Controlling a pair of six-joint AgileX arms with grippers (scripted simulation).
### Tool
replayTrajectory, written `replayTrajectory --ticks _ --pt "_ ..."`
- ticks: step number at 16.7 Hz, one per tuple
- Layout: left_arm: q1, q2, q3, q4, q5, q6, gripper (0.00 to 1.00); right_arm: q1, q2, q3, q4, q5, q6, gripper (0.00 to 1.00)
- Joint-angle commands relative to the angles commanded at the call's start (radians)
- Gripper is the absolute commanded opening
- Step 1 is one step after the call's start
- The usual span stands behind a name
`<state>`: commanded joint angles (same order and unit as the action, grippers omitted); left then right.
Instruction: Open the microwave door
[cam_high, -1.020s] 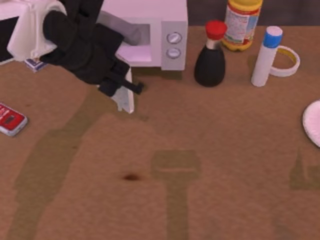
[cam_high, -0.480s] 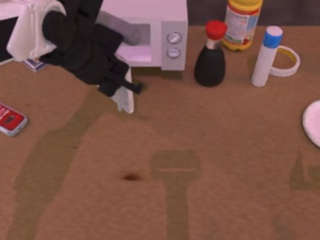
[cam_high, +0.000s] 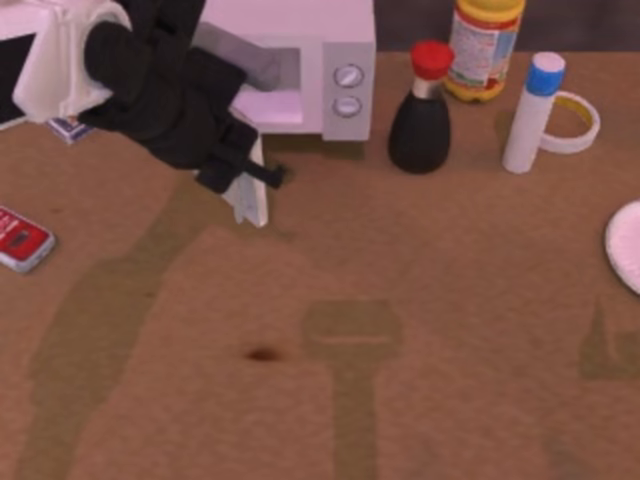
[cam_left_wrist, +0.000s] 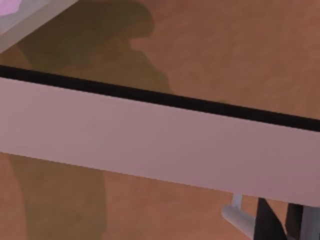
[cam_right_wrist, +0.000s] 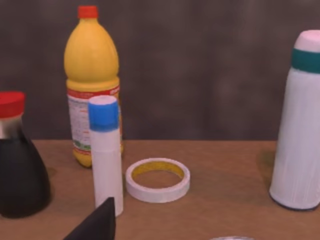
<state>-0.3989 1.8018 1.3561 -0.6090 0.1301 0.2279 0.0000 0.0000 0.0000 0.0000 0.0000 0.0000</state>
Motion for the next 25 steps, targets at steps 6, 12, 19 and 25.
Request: replayTrajectory --ticks 6,12,19,25 --pt "0.029 -0.019 -0.025 -0.012 0.046 0.080 0.00 0.000 0.000 0.000 0.000 0.000 0.000 1.00" --pt "0.069 -0.045 -0.051 -0.026 0.096 0.178 0.00 0.000 0.000 0.000 0.000 0.000 0.000 1.00" --pt "0.069 -0.045 -0.051 -0.026 0.096 0.178 0.00 0.000 0.000 0.000 0.000 0.000 0.000 1.00" --pt "0.069 -0.045 -0.051 -0.026 0.096 0.178 0.00 0.000 0.000 0.000 0.000 0.000 0.000 1.00"
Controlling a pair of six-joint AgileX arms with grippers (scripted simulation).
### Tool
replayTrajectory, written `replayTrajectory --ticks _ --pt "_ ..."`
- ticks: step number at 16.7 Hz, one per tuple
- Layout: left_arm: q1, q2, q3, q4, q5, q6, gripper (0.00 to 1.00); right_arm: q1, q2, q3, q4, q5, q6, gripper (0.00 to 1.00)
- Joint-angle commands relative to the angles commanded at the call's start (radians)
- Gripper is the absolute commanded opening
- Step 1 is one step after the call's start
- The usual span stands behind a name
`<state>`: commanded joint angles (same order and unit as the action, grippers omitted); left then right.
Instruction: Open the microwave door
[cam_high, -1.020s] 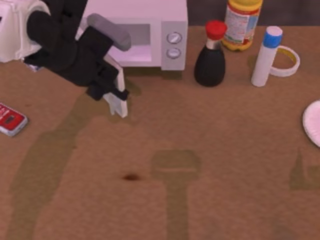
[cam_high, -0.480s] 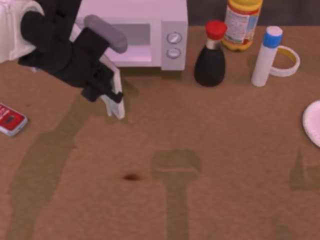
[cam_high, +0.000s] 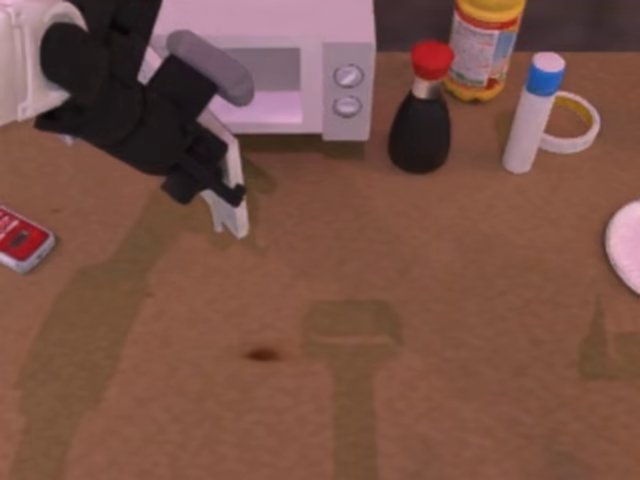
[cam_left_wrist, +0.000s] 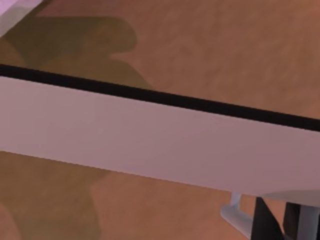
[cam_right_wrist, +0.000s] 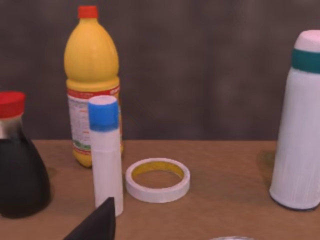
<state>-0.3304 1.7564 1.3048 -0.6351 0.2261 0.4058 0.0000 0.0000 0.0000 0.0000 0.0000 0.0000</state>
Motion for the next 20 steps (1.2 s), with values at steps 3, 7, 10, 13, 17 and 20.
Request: replayTrajectory --ticks 3,7,10,13,17,20 --pt "0.000 0.000 0.000 0.000 0.000 0.000 0.00 0.000 0.000 0.000 0.000 0.000 0.000 1.00" --pt "0.000 0.000 0.000 0.000 0.000 0.000 0.00 0.000 0.000 0.000 0.000 0.000 0.000 1.00" --pt "0.000 0.000 0.000 0.000 0.000 0.000 0.00 0.000 0.000 0.000 0.000 0.000 0.000 1.00" --pt "0.002 0.001 -0.004 -0.004 0.011 0.014 0.00 0.000 0.000 0.000 0.000 0.000 0.000 1.00" --pt "0.043 -0.009 -0.012 -0.033 0.055 0.112 0.00 0.000 0.000 0.000 0.000 0.000 0.000 1.00" --pt "0.074 -0.019 -0.018 -0.054 0.089 0.187 0.00 0.000 0.000 0.000 0.000 0.000 0.000 1.00"
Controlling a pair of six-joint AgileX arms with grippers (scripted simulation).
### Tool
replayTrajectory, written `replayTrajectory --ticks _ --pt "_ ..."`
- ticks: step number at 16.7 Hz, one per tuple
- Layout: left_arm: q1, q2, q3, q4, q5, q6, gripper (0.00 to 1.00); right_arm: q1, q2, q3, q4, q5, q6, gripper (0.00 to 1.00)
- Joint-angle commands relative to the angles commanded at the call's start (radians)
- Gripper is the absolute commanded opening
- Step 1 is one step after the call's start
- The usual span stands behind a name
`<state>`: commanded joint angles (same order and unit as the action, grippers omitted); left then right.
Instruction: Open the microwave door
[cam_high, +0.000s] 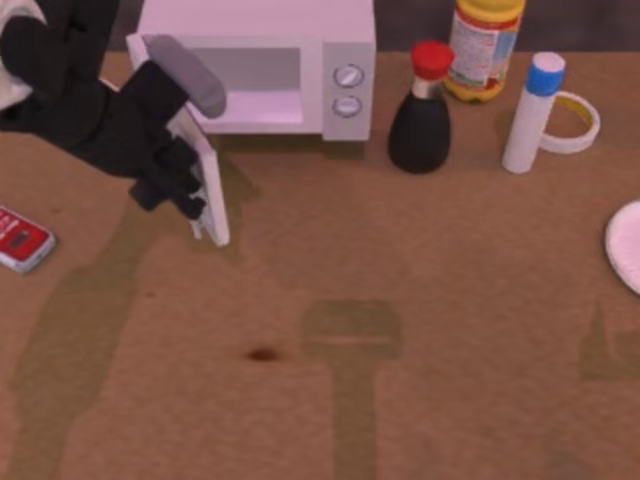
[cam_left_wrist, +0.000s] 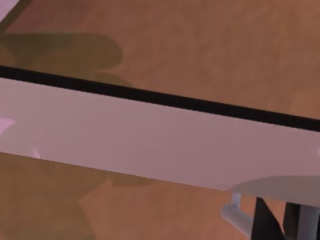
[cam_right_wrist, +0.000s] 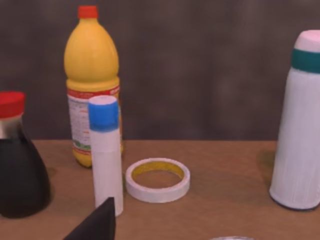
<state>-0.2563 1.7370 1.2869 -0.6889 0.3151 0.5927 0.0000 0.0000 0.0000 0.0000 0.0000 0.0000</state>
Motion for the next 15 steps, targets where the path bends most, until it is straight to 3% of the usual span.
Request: replayTrajectory --ticks 15 --pt "0.006 -0.003 -0.001 -0.004 0.008 0.016 0.00 0.000 0.000 0.000 0.000 0.000 0.000 1.00"
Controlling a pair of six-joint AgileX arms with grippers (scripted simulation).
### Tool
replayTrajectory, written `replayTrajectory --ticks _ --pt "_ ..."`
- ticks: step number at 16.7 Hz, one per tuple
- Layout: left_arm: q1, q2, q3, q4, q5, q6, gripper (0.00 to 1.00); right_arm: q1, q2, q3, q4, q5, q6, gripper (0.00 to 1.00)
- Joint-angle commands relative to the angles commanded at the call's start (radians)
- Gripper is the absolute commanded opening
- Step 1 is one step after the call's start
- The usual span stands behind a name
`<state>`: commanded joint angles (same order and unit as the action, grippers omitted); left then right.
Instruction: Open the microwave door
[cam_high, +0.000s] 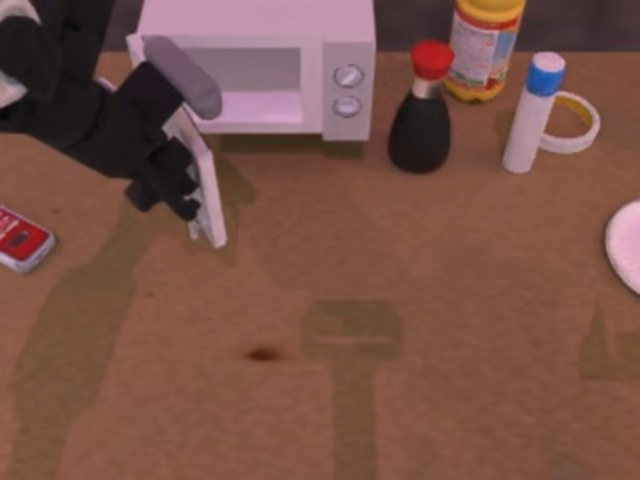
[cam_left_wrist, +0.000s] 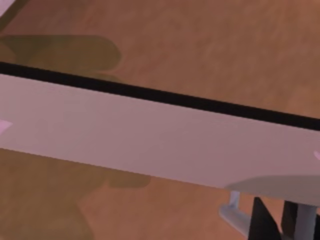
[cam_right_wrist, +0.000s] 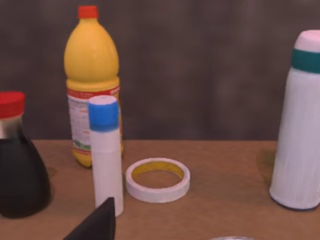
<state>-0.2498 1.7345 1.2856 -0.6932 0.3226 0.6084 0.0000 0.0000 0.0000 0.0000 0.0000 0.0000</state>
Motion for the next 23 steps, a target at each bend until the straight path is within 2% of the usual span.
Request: replayTrajectory --ticks 13,23 --pt "-0.001 0.004 -0.002 -0.002 0.004 0.003 0.00 0.000 0.000 0.000 0.000 0.000 0.000 1.00" --pt "0.088 0.008 0.018 -0.092 0.087 0.226 0.00 0.000 0.000 0.000 0.000 0.000 0.000 1.00"
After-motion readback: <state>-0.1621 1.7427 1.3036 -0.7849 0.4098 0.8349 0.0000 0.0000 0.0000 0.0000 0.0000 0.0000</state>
